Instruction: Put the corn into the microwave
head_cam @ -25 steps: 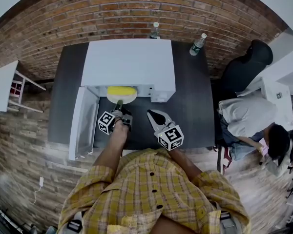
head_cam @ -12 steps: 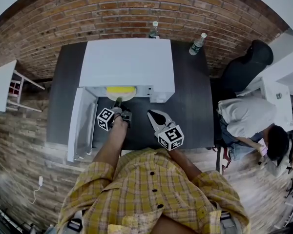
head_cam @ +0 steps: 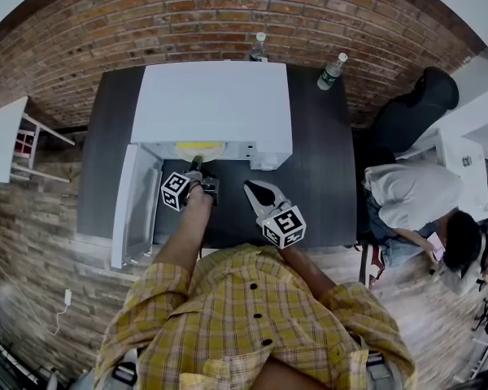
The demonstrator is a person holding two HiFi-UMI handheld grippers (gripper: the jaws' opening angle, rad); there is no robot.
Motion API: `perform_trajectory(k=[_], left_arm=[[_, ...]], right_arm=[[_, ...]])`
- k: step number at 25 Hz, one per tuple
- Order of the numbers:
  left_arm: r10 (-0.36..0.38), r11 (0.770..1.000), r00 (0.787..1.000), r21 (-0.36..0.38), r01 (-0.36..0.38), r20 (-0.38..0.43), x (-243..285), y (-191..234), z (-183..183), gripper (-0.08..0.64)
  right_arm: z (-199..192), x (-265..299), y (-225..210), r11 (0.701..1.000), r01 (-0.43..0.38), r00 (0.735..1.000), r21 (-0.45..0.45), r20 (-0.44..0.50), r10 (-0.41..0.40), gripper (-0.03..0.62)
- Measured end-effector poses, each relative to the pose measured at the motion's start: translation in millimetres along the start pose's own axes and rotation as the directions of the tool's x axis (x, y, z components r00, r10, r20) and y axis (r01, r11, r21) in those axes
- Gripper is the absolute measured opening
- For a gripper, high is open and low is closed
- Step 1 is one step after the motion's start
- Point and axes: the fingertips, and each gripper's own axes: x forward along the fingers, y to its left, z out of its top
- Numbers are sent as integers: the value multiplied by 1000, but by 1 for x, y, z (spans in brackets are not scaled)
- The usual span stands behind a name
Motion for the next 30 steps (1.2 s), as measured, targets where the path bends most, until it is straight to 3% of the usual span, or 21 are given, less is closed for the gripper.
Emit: perform_trajectory(k=[13, 24, 30], left_arm=[[31, 999, 1000, 12, -31, 1, 10, -1, 2, 23], [118, 990, 993, 76, -117, -17, 8, 0, 4, 31], [167, 984, 986, 65, -166, -5, 6, 11, 7, 121]], right_arm=[[0, 0, -7, 1000, 6, 1000, 3, -4, -6, 3], [-1, 0, -6, 1000, 3, 1000, 6, -1, -3, 3], [-2, -2, -8, 1000, 12, 1000, 19, -1, -12, 3]])
